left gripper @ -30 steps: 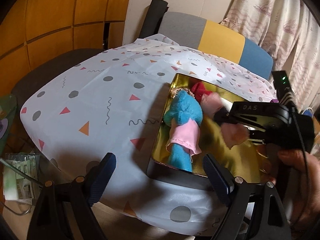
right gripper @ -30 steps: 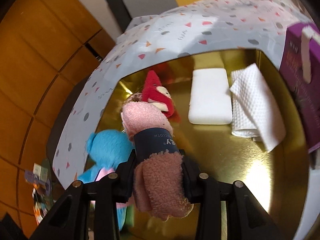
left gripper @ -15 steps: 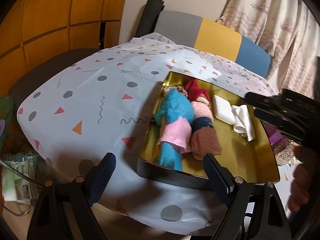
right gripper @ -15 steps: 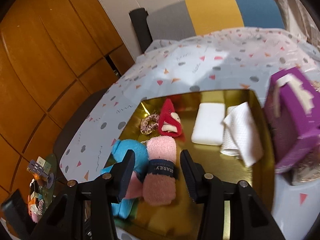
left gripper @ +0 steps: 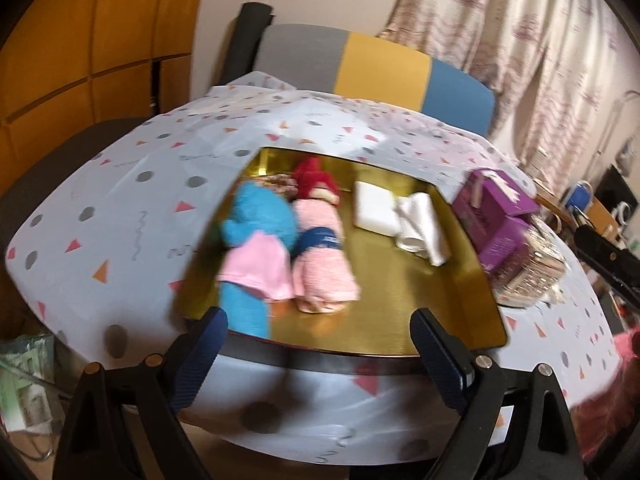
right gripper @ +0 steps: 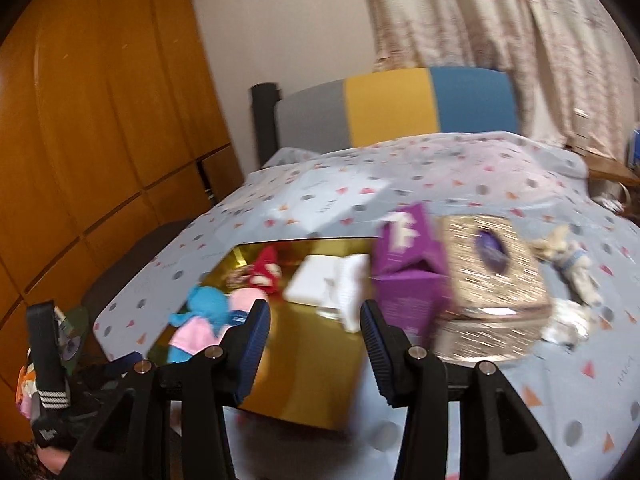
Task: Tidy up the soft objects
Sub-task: 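Lower the pink rolled towel into the gold tray beside the doll, open right tool, then move the right tool to the white knit glove and grasp it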
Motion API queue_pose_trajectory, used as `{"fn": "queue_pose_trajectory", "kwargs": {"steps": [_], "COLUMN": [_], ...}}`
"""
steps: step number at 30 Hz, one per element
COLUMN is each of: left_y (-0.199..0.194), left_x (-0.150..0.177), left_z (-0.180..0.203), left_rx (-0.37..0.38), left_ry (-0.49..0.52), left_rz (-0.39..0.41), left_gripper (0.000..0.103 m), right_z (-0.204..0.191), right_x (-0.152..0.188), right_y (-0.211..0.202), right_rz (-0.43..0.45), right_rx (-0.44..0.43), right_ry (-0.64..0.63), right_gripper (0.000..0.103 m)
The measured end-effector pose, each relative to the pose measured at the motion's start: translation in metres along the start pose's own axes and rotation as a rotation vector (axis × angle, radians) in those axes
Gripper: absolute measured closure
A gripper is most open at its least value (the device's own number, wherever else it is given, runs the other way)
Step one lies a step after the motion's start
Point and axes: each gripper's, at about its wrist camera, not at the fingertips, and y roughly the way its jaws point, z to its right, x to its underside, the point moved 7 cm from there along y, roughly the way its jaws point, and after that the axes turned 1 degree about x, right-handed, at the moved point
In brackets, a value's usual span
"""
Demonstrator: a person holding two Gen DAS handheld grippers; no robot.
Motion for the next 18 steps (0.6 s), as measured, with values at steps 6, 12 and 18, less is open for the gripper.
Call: {"fn": "queue_pose_trajectory", "kwargs": {"steps": [6, 12, 18], "left_y": [0.002, 0.004, 0.006], "left_x": [0.006, 0.019, 0.027], "left_z": [0.045, 0.089, 0.132], "left_rx": [0.051, 0.113, 0.164], "left_ry": [0.077, 0.161, 0.241], "left_rz": [-0.022, -0.06, -0.087], "left_gripper": [0.008, 0.008, 0.008], "right_z": [0.067, 0.138, 0.205], "right_x": [0.017, 0.054, 0.095], "right_y": [-0.025, -0.034, -0.036], "right_rz": [0.0, -0.042, -0.119], "right_rx": [0.097, 0.232, 0.326], "right_ry": [0.105, 0.205, 0.312], "right_gripper": [0.056, 0.056, 0.056]}}
